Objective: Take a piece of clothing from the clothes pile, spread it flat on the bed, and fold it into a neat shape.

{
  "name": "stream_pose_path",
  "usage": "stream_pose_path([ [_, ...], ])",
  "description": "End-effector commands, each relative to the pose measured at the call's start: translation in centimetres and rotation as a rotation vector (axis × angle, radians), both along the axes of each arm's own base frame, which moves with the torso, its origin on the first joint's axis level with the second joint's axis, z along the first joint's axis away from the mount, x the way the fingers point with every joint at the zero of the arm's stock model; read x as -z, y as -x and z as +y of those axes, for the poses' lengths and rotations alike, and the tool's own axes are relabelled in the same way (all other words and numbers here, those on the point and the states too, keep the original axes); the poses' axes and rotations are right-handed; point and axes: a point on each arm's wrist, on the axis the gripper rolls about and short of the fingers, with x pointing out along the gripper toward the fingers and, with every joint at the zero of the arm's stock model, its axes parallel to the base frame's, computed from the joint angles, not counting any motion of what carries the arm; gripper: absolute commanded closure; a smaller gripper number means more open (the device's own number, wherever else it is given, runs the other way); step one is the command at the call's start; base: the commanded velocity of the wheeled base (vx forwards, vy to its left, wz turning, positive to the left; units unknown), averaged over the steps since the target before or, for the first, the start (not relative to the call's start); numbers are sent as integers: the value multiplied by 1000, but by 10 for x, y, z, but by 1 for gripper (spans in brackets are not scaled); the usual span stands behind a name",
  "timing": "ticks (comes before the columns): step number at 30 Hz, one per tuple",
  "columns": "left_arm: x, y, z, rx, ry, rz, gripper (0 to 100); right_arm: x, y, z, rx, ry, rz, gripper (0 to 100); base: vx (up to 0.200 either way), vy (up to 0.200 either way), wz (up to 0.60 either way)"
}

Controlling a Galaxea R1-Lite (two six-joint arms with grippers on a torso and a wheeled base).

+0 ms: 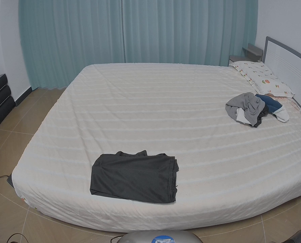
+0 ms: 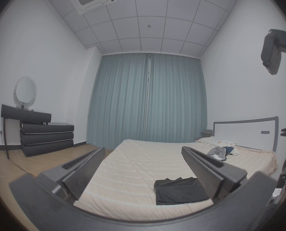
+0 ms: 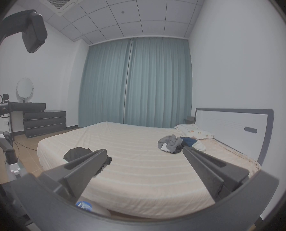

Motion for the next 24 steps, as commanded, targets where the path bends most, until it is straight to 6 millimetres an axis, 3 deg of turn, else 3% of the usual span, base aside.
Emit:
stream_pose_path([
  [1, 15, 1, -1, -17, -29, -20, 0, 15, -9, 0, 1, 26, -71, 0, 0, 0, 0],
  [6, 28, -8, -1, 1, -34, -90, 0, 42, -32, 1, 0, 77, -223, 0, 0, 0, 0],
  [9, 36, -11, -2, 34, -75, -121, 0, 44, -33, 1, -32, 108, -248, 0, 0, 0, 0],
  [12, 36, -11, -2, 38, -71, -121, 0, 47, -34, 1, -34, 107, -221, 0, 0, 0, 0],
  [18, 52, -16, -2, 38, -67, 45, 0, 71, -38, 1, -51, 83, 23, 0, 0, 0, 0],
  [24, 66, -18, -1, 8, -60, 183, 0, 70, -38, 2, -62, 18, 22, 0, 0, 0, 0],
])
